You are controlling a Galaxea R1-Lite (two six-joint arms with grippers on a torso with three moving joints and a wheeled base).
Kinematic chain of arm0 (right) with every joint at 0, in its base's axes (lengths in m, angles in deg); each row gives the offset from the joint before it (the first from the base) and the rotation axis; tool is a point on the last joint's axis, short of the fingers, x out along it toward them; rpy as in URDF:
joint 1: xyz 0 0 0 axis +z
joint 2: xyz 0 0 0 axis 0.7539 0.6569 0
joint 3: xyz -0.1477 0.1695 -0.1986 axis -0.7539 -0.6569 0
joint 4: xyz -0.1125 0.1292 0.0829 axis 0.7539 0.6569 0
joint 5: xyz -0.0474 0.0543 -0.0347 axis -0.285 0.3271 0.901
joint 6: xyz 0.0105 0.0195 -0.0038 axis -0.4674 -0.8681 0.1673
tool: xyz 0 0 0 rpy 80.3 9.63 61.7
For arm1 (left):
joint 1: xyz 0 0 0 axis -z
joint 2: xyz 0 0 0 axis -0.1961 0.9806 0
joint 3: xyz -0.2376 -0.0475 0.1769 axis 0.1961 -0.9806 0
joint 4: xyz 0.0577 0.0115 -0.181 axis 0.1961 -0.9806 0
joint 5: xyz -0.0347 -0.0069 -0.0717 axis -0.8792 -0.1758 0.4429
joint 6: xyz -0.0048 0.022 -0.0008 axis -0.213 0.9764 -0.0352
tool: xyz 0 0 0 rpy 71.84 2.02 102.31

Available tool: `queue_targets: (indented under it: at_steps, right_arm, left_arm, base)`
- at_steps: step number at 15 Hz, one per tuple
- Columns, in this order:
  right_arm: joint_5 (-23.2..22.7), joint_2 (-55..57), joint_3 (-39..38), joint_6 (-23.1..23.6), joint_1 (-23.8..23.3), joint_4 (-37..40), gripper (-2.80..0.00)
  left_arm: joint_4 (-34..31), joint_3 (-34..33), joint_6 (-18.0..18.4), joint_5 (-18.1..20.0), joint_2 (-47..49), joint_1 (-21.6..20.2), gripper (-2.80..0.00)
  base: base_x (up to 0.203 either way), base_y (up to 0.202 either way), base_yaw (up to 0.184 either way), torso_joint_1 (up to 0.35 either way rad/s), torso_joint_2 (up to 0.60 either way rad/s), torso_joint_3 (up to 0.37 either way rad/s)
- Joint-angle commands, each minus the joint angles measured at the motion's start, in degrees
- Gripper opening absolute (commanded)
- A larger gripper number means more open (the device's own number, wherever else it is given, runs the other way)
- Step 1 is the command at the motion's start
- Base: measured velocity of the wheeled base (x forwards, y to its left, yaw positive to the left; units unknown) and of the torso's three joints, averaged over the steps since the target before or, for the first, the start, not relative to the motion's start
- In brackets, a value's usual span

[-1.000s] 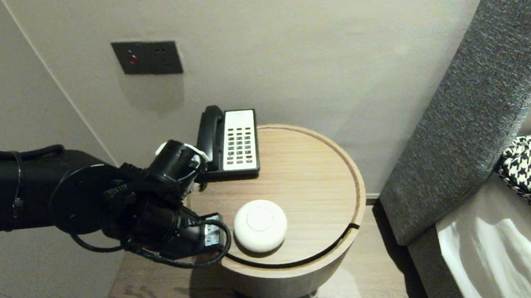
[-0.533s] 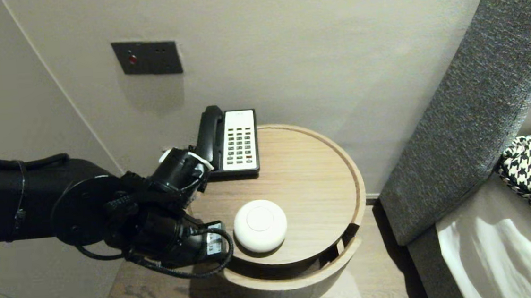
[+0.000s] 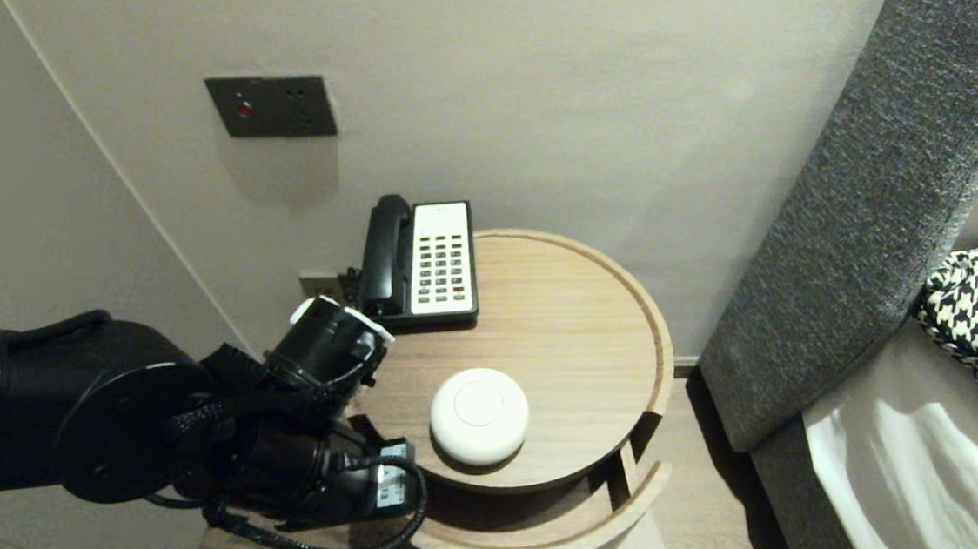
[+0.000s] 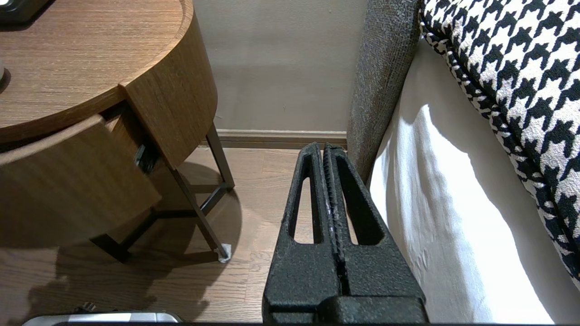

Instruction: Open the nightstand drawer

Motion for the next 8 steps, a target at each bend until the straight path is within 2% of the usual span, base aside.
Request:
queue_targets:
  at_steps: [1, 8]
  right_arm:
    - [0.00, 0.04, -2.29, -0.02, 0.00, -0.04, -2.80]
    - [0.00, 0.04, -2.29, -0.02, 0.00, -0.04, -2.80]
  left_arm:
    - [0.76, -2.64, -0.35, -0.05, -1.02, 0.74, -2.80]
    - [2.98, -8.23, -2.66, -0.05, -3.98, 4.46, -2.80]
  base:
    - [0.000, 0.000, 0.000, 0.000, 0.00, 0.000]
    - [0.000, 0.000, 0.000, 0.000, 0.00, 0.000]
